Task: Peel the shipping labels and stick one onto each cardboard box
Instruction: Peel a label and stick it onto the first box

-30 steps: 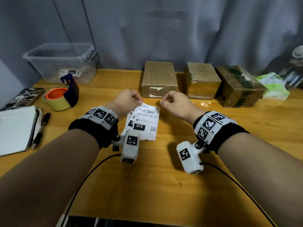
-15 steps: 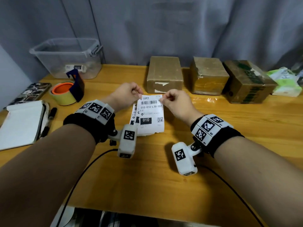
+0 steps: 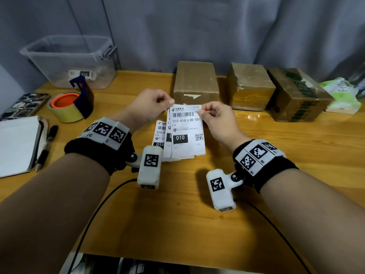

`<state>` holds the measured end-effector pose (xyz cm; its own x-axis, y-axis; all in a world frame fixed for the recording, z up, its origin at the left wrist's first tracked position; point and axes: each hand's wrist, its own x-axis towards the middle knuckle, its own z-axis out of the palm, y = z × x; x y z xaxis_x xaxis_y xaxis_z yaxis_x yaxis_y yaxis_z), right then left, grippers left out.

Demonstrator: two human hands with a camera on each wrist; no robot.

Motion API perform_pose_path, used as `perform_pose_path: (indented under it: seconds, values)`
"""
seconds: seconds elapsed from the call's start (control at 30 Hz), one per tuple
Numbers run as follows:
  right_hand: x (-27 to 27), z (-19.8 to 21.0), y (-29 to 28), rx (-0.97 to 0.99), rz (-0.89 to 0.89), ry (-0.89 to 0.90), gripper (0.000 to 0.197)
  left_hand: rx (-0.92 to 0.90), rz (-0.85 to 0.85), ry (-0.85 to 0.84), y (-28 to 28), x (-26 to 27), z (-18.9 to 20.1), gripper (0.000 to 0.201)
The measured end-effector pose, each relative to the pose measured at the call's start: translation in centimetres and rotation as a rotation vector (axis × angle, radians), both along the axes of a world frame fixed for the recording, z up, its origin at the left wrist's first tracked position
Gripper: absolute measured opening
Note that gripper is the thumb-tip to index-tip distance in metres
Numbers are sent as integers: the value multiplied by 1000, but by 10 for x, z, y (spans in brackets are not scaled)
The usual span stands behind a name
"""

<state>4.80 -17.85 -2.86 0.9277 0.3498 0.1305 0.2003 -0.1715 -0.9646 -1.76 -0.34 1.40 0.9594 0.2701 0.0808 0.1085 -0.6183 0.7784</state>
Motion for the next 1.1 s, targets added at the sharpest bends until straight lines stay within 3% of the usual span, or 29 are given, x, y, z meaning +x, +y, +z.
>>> perform_pose_path:
  seconds: [0.23, 0.33, 0.43, 0.5, 0.57, 0.67, 0.87, 1.1]
  values:
    - [1, -5, -4, 117, -49, 79, 20, 148, 96, 100, 3, -1, -11, 17]
    - [0, -2, -7, 144, -30, 88, 21, 223, 99, -29, 1, -3, -7, 25]
    - [0, 6, -8, 164, -2, 39, 22, 54, -55, -95, -11, -6, 5, 35]
    - [-1, 14, -9, 170, 24, 4, 19, 14, -133, -69, -20, -6, 12, 21]
    - [0, 20, -12, 182, 32, -5, 13, 13, -118, -77, -24, -2, 15, 5]
    - [3, 28, -16, 185, 7, -47, 13, -30, -92, -103, -27, 2, 15, 10]
    - [13, 34, -26, -65, -81, -222, 5, -247, -101, -103, -31, 4, 12, 5]
    - [18, 37, -32, -45, -131, -255, 8, -427, -239, -61, -34, 2, 14, 12]
